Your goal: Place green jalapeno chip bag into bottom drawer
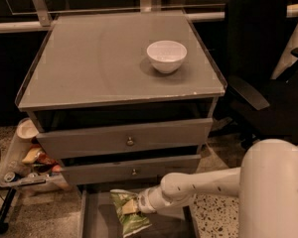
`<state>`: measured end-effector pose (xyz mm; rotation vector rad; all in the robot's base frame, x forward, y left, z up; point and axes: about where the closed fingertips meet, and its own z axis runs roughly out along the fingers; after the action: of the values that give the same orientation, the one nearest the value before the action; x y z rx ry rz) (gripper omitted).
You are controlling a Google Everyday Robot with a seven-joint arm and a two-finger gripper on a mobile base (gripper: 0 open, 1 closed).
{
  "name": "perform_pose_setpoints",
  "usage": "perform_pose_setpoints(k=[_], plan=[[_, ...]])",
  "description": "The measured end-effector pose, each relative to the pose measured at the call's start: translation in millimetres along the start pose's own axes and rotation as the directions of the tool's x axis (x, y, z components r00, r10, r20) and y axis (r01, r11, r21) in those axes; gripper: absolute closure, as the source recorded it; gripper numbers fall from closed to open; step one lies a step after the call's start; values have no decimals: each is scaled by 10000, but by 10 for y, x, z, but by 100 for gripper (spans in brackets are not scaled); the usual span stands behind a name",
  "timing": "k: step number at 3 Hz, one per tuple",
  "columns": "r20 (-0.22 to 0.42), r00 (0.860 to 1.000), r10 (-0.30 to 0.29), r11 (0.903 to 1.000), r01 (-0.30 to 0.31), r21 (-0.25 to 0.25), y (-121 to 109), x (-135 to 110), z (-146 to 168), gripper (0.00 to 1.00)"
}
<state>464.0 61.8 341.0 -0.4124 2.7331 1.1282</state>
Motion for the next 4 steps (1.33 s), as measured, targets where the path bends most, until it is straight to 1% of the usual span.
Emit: perform_pose_setpoints(k=[1,2,3,4], plan=[[179,9978,638,9979,-639,46,-385,-31,314,100],[420,9918,1208,9926,-1210,28,-699,-34,565,100],[582,9857,1584,9874,-1585,-33,-920,-83,750,100],[664,9819,1776,9841,-1772,-115,-1031,-127,864,100]])
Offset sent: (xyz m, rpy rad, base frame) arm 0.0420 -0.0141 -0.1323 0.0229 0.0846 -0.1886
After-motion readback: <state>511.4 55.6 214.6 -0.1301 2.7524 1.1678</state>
